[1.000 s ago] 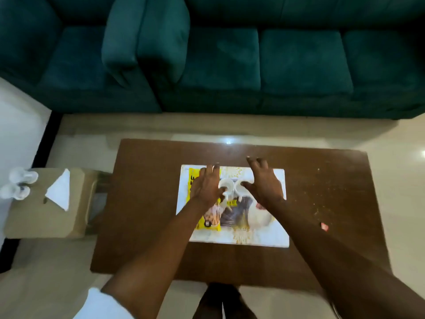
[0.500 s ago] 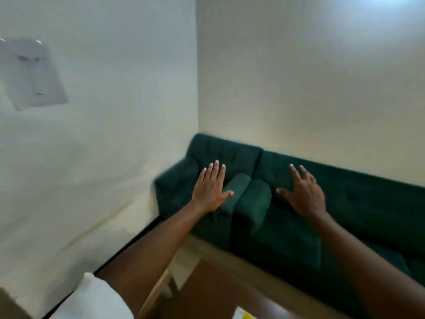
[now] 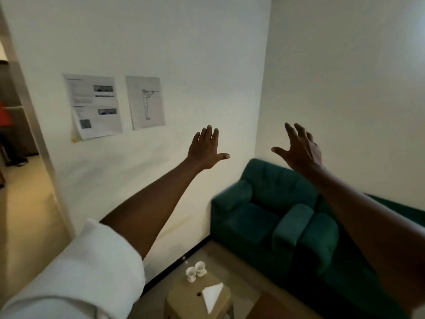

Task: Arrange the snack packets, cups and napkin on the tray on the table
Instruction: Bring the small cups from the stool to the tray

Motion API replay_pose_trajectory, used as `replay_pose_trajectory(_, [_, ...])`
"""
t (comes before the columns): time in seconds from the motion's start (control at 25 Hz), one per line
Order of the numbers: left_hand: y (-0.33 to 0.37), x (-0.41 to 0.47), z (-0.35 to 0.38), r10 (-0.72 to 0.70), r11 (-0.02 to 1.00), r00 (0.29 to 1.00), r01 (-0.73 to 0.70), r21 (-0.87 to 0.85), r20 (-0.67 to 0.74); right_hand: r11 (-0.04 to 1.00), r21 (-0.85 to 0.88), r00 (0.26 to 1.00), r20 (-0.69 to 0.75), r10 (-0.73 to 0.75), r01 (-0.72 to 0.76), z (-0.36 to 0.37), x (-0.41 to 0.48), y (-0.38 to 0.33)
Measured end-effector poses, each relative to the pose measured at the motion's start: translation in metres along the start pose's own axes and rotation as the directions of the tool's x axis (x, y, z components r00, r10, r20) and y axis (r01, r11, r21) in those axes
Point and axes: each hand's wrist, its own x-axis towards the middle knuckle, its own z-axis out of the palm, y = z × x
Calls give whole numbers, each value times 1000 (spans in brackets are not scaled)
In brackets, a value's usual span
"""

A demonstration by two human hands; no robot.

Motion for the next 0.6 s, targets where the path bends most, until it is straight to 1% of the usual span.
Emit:
replay_pose_trajectory(0.08, [-46,0,2,-29,999,999,29,-17,24,1000,2,999,44,-13,13,25,9,-43])
replay_pose_trajectory(0.2, [-98,1,11,-50,998,999,50,-23,14,999,16,994,108,-34,32,60,24,-87])
replay_pose_trajectory(0.36, [-164,-2,49,-121,992,992,122,-35,18,996,34,978,191,-89,84,124,45,-140])
replay_pose_trajectory(0.52, [-205,12,96,-165,986,984,167,-27,70,992,91,961,254,-112,91,197,60,-162])
replay_pose_trajectory(0.6, [-217,25,136,-182,982,979,186,-35,93,991,110,945,307,-111,81,249,63,-164])
